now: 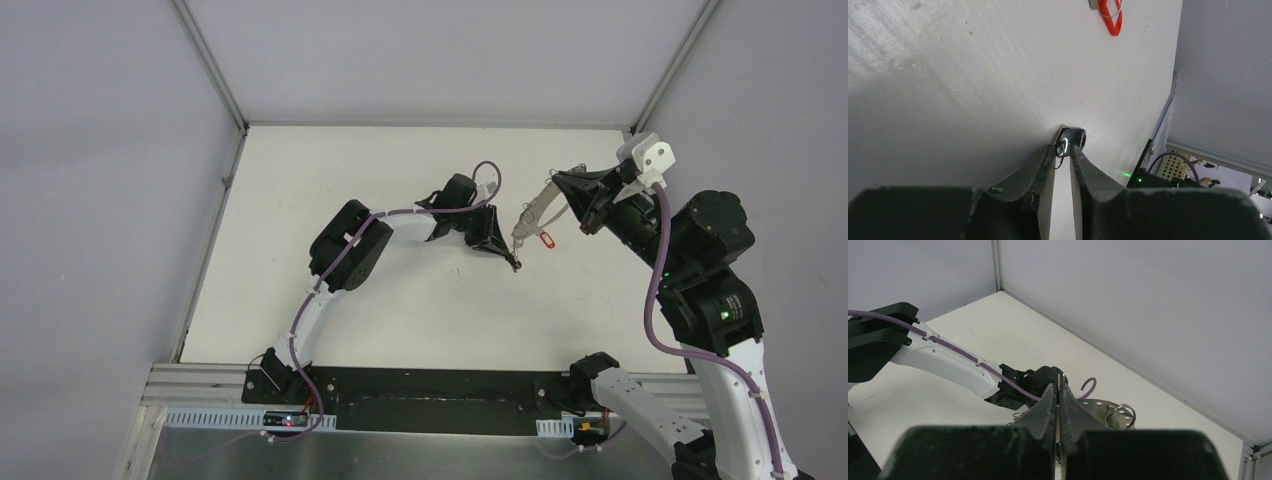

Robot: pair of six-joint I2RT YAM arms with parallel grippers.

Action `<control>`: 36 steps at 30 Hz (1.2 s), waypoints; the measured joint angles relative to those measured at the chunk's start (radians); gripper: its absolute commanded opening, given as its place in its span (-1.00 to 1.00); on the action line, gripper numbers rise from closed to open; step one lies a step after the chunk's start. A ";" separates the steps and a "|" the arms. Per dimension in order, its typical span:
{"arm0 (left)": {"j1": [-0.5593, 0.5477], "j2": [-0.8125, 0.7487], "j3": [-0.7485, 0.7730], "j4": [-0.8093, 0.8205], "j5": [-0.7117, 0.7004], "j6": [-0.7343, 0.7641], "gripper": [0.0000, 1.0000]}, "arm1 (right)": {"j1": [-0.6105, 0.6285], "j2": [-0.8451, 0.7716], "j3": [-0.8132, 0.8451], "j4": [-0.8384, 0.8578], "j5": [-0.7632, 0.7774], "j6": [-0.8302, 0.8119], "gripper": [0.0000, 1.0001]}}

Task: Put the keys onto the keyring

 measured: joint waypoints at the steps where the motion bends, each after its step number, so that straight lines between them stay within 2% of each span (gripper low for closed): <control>1: 0.000 0.000 0.000 -0.001 0.001 0.001 -0.66 | 0.000 0.000 0.000 0.000 -0.002 0.000 -1.00; 6: 0.000 0.003 0.000 -0.008 0.003 0.007 -1.00 | 0.000 0.000 0.000 0.000 -0.010 0.000 -1.00; 14: 0.006 -0.002 -0.001 -0.014 0.009 0.026 -1.00 | 0.000 -0.003 -0.010 0.000 -0.024 0.004 -1.00; 19: 0.033 -0.095 -0.085 -0.066 -0.030 0.067 -1.00 | 0.000 -0.006 -0.022 0.001 -0.040 0.013 -1.00; 24: 0.099 -0.319 -0.208 -0.161 -0.082 0.131 -1.00 | 0.000 -0.016 -0.045 0.001 -0.060 0.033 -1.00; 29: 0.153 -0.647 -0.286 -0.255 -0.141 0.249 -1.00 | 0.000 -0.029 -0.070 0.001 -0.094 0.056 -1.00; 36: 0.154 -1.116 -0.419 -0.377 -0.171 0.498 -1.00 | 0.000 -0.049 -0.134 0.000 -0.166 0.085 -1.00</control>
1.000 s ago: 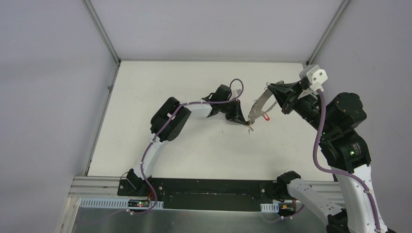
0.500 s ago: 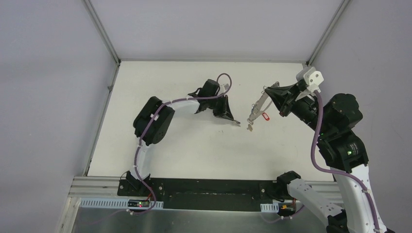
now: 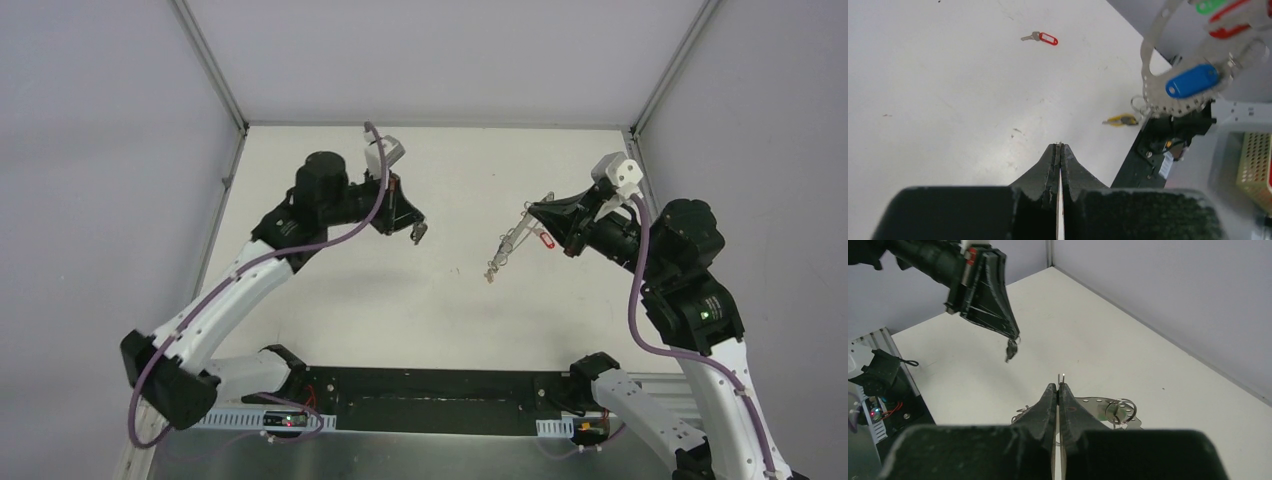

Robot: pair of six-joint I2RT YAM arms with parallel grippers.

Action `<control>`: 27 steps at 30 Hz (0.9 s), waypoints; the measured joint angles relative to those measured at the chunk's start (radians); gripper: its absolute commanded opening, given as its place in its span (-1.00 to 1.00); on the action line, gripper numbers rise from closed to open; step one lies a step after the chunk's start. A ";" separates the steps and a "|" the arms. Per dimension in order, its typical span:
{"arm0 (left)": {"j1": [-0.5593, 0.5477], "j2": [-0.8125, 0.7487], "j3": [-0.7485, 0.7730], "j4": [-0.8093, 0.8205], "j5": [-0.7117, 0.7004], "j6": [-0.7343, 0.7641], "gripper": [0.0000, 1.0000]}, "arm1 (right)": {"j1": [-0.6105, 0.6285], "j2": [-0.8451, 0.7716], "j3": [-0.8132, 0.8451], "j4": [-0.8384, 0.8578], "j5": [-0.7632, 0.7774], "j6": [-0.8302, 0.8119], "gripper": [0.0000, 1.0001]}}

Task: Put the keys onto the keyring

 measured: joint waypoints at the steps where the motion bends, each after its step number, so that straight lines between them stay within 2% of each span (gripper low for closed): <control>1: 0.000 -0.061 -0.029 -0.013 -0.002 0.037 -1.00 | 0.000 -0.001 -0.010 0.000 -0.013 0.003 -1.00; 9: 0.000 -0.477 -0.253 -0.104 -0.007 0.299 -1.00 | 0.000 -0.005 -0.087 -0.001 -0.127 0.003 -1.00; 14: 0.000 -0.616 -0.285 -0.150 -0.006 0.371 -1.00 | 0.000 -0.004 -0.136 -0.002 -0.207 -0.010 -1.00; 21: 0.000 -0.605 -0.312 -0.169 0.021 0.349 -1.00 | 0.000 -0.002 -0.195 -0.019 -0.306 -0.042 -1.00; 27: 0.000 -0.522 -0.352 -0.111 0.068 0.244 -1.00 | 0.000 0.003 -0.229 -0.023 -0.368 -0.060 -1.00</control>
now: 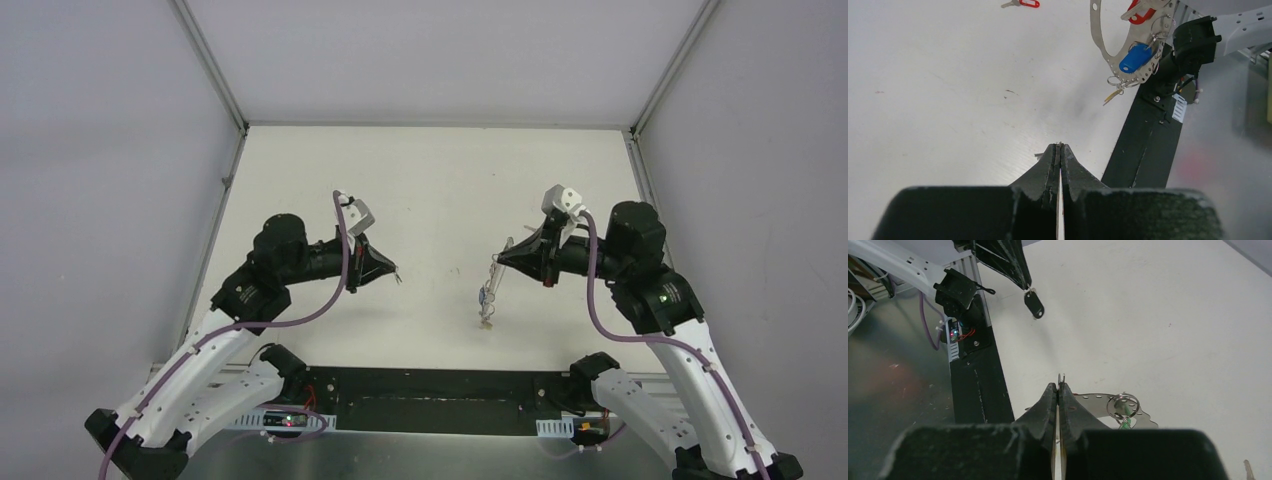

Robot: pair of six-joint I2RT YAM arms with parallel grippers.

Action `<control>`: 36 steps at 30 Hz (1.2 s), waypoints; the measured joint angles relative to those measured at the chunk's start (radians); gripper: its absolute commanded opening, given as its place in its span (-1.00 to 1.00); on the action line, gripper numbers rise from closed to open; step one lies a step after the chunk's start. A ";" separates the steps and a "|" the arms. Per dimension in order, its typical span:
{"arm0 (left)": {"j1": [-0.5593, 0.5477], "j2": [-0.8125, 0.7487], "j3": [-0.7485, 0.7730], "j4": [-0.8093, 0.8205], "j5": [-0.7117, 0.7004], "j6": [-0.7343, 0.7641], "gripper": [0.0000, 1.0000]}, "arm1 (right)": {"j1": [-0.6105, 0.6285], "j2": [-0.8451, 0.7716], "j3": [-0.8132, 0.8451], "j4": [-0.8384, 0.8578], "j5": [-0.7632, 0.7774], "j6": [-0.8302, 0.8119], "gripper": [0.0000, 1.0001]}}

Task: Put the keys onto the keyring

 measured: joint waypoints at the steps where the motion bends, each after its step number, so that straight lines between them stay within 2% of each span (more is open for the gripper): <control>1: -0.001 0.010 -0.015 0.024 0.008 -0.022 -1.00 | 0.000 0.000 -0.006 0.001 -0.011 -0.001 -1.00; 5: -0.023 0.041 -0.075 0.130 0.016 -0.097 -1.00 | 0.000 0.000 -0.033 0.006 -0.045 -0.002 -1.00; 10: -0.108 0.097 -0.100 0.259 0.013 -0.153 -1.00 | 0.000 0.002 -0.058 0.014 -0.094 -0.010 -1.00; 20: -0.268 0.255 -0.100 0.414 -0.013 -0.169 -1.00 | 0.000 -0.046 -0.157 0.054 -0.275 -0.179 -1.00; 28: -0.301 0.247 -0.103 0.507 -0.001 -0.131 -1.00 | 0.000 -0.085 -0.209 0.065 -0.402 -0.344 -1.00; 36: -0.330 0.194 -0.111 0.551 0.064 -0.044 -1.00 | 0.000 -0.088 -0.216 0.020 -0.457 -0.512 -1.00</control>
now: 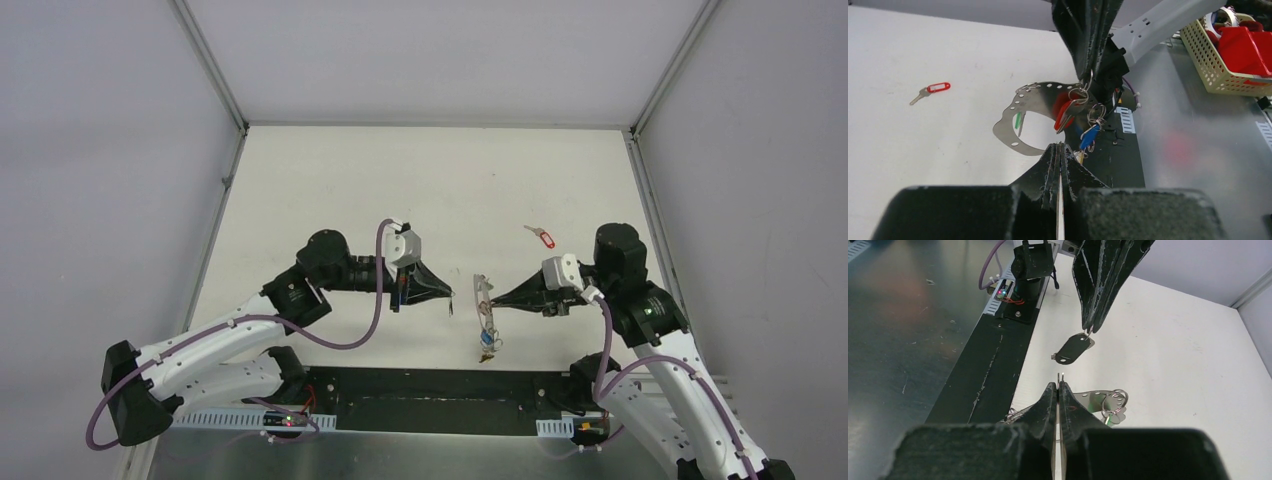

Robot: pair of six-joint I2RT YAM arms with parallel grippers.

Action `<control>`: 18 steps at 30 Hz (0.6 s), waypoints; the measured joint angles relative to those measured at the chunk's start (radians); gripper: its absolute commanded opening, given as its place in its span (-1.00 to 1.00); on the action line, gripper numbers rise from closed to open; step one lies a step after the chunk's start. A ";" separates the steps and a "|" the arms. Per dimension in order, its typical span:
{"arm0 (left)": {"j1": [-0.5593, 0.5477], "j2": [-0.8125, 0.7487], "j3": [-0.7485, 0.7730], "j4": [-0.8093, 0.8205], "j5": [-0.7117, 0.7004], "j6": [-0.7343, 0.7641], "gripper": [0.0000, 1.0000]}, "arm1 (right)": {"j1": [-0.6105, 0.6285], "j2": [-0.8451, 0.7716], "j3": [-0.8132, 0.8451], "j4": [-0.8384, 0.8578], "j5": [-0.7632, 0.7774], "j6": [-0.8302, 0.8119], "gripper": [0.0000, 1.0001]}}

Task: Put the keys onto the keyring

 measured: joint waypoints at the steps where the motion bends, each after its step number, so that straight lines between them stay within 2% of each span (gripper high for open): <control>1: -0.006 -0.003 0.000 0.006 0.008 0.013 -1.00 | 0.000 0.002 0.000 -0.007 -0.008 -0.017 -1.00; 6: -0.047 -0.011 0.000 0.015 0.036 0.102 -1.00 | 0.000 0.020 0.003 -0.043 -0.068 -0.067 -1.00; 18: -0.133 -0.011 0.006 -0.011 0.012 0.348 -1.00 | 0.000 0.084 0.066 -0.118 -0.130 -0.057 -1.00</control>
